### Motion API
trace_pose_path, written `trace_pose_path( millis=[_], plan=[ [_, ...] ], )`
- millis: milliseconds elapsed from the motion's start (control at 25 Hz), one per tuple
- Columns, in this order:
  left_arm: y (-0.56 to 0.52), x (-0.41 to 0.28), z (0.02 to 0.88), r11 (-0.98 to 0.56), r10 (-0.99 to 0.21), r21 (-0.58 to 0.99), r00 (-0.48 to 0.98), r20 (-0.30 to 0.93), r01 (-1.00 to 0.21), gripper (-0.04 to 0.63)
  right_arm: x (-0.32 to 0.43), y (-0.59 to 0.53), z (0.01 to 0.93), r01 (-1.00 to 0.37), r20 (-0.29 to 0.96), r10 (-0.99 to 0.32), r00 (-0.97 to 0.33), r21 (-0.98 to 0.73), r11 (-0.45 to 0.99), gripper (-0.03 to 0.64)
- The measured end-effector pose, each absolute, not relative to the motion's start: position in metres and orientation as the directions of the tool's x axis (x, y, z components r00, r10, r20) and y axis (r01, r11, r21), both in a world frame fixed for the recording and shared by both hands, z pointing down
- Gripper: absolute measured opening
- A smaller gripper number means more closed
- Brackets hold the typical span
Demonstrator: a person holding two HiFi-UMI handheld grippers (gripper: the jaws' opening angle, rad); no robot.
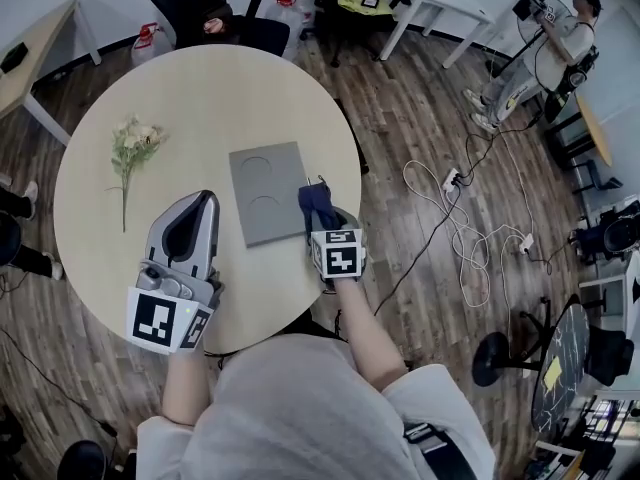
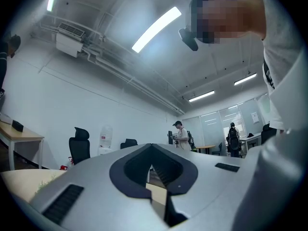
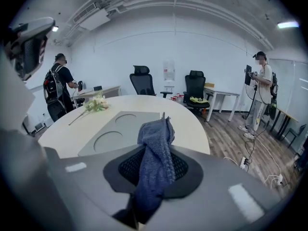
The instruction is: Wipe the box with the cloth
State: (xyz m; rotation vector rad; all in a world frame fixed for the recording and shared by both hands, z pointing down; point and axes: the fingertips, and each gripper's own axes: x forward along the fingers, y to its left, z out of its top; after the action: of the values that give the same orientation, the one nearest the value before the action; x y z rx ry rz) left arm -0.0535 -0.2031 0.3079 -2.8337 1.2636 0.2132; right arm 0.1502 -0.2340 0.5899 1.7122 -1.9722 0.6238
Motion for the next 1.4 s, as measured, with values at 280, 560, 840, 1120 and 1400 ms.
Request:
trace_pose_path(
  millis=[280, 560, 840, 1120, 1400],
  plan=[
    [-0.207, -0.053, 0.303, -0.67, -0.736, 0.003, 0.664, -0.135, -0.742, 0.008, 0.149, -0.231, 0.527, -0.986, 0.454, -0.876, -0.164, -0.052, 0.158, 0.089],
    [-0.203, -0.053, 0.298, -0.674, -0.731, -0.009, 0.668, -0.142, -0.739, 0.008, 0.15, -0.217, 0.475, -0.986, 0.331, -0.93, -0.162, -0.019, 0.165, 0.089],
    [-0.2, -0.058, 0.291, -0.676, -0.726, -0.015, 0.67, -0.155, -0.737, 0.008, 0.147, -0.203, 0.427, -0.988, 0.229, -0.961, -0.154, -0.009, 0.156, 0.089],
    [-0.192, -0.06, 0.281, -0.684, -0.716, -0.023, 0.676, -0.172, -0.729, 0.008, 0.146, -0.185, 0.38, -0.989, 0.122, -0.983, -0.138, 0.037, 0.144, 0.089],
    [-0.183, -0.065, 0.272, -0.692, -0.705, -0.024, 0.683, -0.192, -0.721, 0.008, 0.142, -0.166, 0.341, -0.99, 0.029, -0.993, -0.117, 0.072, 0.119, 0.089]
  ],
)
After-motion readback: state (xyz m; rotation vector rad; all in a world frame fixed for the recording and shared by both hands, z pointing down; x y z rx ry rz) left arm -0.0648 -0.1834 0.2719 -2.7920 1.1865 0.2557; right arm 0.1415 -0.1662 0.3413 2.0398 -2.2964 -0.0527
